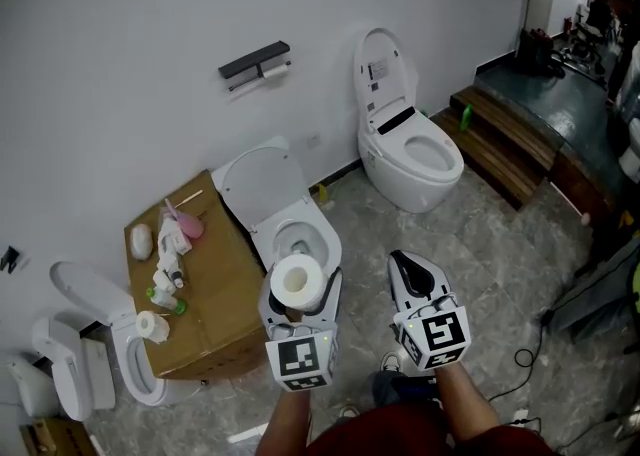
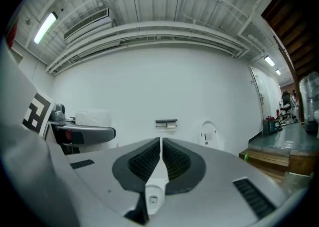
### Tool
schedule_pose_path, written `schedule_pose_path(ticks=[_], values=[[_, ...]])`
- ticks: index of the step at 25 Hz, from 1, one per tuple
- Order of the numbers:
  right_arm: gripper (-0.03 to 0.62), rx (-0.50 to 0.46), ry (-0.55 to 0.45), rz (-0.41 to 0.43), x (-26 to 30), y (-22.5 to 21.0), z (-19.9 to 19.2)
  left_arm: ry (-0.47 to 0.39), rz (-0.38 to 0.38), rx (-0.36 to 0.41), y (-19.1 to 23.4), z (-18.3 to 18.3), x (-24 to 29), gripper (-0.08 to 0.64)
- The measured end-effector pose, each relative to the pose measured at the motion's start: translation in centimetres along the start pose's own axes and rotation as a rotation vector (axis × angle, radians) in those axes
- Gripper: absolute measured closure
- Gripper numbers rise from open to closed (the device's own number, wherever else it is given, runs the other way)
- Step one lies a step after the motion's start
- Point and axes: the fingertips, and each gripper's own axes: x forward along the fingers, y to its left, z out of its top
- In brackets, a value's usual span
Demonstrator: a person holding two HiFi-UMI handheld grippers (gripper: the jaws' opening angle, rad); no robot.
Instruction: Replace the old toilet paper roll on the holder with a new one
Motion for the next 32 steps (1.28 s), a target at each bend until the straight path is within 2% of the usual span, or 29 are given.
schedule_pose_path(ticks=[8,16,26,32], values=[[0.563,0.044,-0.026,0.012,3.5,-8.7,1.2,-0.006,0.016,0.016,-4.0,1.5,7.6,0.117],[0.563,0.039,-0.016,0.052,7.5,-12.4,1.1,0.002,0.057,0.009,-4.3,0.9,12.6,0.117],[0.563,0.02,-0.008,0.044,16.4,-16.1,0.9,-0.015,0.048,-0.01,-1.3,0.5,22.3,0.117],[0.563,0.003,0.007,0.046,24.8,-17.4,1.0,-0.024,0.061,-0.007,3.4,0.4,29.5,0.117]])
